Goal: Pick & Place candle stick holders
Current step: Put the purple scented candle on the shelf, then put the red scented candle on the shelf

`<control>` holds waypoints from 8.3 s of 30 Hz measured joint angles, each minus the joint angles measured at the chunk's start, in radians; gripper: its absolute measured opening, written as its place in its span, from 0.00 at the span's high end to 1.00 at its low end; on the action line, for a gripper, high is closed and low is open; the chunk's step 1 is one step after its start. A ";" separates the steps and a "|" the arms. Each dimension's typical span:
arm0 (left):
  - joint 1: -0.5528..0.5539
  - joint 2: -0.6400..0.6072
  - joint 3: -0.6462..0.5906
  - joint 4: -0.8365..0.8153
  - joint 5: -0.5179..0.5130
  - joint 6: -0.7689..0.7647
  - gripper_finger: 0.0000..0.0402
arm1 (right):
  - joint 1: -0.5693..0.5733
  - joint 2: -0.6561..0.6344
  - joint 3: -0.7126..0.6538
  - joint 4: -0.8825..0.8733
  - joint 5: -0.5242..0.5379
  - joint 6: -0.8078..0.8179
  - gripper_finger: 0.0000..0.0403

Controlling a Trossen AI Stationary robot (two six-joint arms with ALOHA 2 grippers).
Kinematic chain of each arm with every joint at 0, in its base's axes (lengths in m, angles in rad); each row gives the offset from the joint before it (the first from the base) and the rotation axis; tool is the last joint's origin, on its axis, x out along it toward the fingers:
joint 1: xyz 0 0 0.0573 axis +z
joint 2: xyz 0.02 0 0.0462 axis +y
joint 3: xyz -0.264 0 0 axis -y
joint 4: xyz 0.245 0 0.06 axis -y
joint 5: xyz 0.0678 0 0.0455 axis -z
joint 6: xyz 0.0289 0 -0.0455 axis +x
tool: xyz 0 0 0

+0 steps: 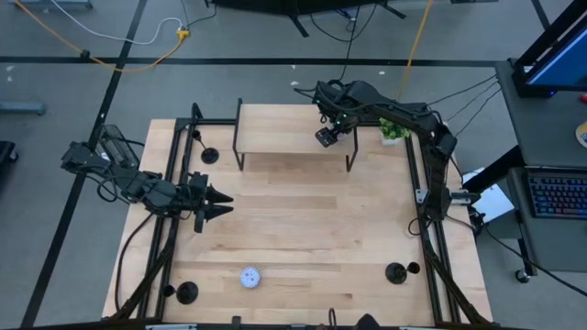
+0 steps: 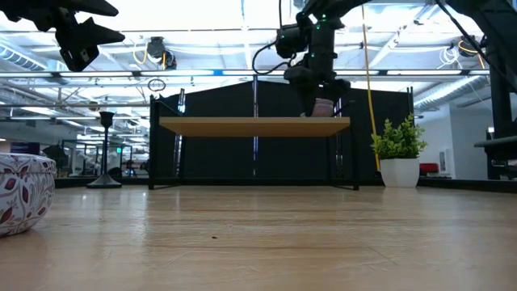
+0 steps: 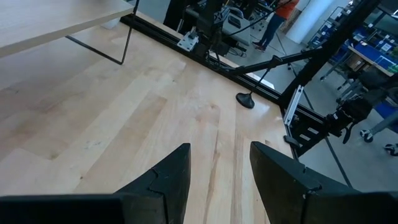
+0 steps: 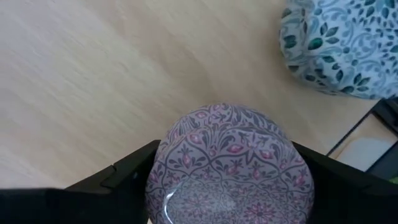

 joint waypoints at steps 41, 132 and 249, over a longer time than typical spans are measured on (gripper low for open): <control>0.000 0.000 0.000 0.000 0.000 -0.004 0.58 | 0.001 -0.035 -0.082 0.032 -0.004 0.023 0.20; -0.190 0.847 0.561 -0.413 0.623 -1.202 0.58 | 0.435 -1.684 -1.578 1.353 -0.032 0.017 1.00; -0.183 1.368 0.782 -0.518 0.482 -1.312 0.09 | 0.435 -1.745 -1.603 1.293 -0.031 -0.034 1.00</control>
